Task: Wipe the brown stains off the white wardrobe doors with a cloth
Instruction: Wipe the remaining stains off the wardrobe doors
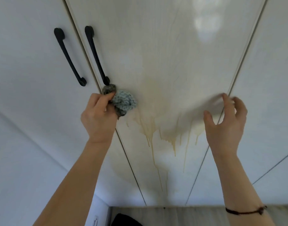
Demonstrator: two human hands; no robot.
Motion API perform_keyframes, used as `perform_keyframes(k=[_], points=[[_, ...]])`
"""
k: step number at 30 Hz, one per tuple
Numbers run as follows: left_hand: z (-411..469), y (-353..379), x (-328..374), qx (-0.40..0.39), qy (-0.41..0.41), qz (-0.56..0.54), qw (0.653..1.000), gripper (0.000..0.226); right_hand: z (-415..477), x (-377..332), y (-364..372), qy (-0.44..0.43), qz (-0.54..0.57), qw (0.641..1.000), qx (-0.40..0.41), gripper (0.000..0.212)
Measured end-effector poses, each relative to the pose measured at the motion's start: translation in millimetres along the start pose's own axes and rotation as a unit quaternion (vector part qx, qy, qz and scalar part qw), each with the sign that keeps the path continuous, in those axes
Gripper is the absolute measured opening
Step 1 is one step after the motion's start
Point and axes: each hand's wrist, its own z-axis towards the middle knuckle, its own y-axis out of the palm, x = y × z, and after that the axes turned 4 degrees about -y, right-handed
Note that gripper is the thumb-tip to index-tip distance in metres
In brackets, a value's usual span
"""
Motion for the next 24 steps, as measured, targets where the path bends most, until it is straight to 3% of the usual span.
perform_keyframes(k=[3, 8, 10, 13, 15, 21, 24], points=[[-6, 7, 7, 0.01, -0.004, -0.002, 1.0, 0.029, -16, 1, 15, -0.023, -0.04, 0.997, -0.063, 0.09], [-49, 6, 21, -0.106, 0.099, 0.044, 0.988, 0.02, -21, 6, 20, -0.049, -0.079, 0.993, -0.076, 0.1], [-25, 6, 25, -0.071, 0.091, 0.039, 0.993, 0.022, -20, 8, 18, -0.053, -0.079, 0.993, -0.076, 0.1], [34, 7, 28, 0.047, 0.075, 0.0, 0.996, 0.033, -20, 7, 19, -0.051, -0.074, 0.992, -0.083, 0.099], [42, 9, 32, 0.07, 0.084, -0.021, 0.994, 0.033, -20, 5, 20, -0.048, -0.067, 0.993, -0.08, 0.098], [-61, 11, 12, -0.126, 0.182, 0.047, 0.974, 0.022, -21, 12, 17, -0.062, -0.058, 0.994, -0.074, 0.096], [-39, 8, 5, -0.103, 0.16, 0.065, 0.98, 0.022, -20, 18, 12, -0.072, -0.06, 0.993, -0.076, 0.095]])
